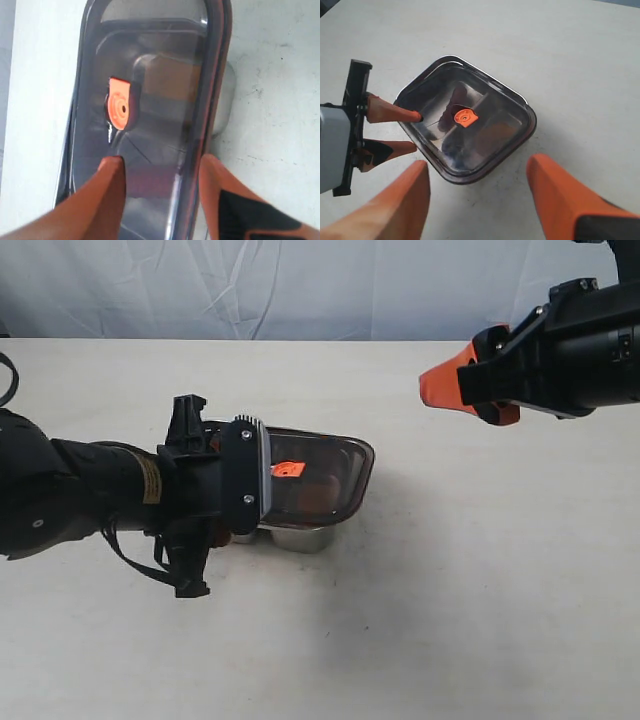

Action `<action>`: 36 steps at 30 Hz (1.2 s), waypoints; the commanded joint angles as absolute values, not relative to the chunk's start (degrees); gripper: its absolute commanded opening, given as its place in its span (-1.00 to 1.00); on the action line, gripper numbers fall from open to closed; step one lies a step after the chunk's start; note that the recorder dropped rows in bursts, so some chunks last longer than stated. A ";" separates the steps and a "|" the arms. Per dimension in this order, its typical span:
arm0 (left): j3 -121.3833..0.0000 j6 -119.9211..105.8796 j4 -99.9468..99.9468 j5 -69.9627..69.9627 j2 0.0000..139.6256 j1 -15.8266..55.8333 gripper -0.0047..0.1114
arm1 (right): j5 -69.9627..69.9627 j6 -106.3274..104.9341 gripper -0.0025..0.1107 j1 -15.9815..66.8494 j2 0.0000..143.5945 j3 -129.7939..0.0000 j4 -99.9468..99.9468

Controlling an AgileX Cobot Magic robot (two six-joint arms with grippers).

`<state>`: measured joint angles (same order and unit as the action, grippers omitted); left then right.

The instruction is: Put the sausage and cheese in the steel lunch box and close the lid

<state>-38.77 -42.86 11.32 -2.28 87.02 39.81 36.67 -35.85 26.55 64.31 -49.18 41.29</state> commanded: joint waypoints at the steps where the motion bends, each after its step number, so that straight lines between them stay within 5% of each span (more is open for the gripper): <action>1: -38.70 -42.49 10.99 -1.86 86.64 39.53 -0.14 | 36.93 -35.80 0.07 26.30 64.03 -49.42 40.95; 21: -38.70 -42.42 10.99 -7.73 83.61 39.53 -0.14 | 38.64 -33.08 0.07 26.30 64.03 -49.42 40.61; 24: -38.70 -41.97 10.23 -8.97 79.55 39.53 -0.15 | 39.97 -28.42 -0.22 26.30 64.03 -49.42 37.61; 27: -38.70 -41.97 8.39 -10.49 75.04 39.53 -0.30 | 40.14 -22.70 -0.89 26.30 64.03 -49.42 33.54; 32: -38.70 -34.30 8.62 -11.51 68.23 39.29 -0.91 | 43.25 -19.49 -0.97 26.30 66.25 -49.42 33.20; 36: -38.70 -19.48 8.78 -11.39 66.11 34.66 -0.91 | 49.00 -19.49 -0.97 26.43 72.31 -49.42 33.77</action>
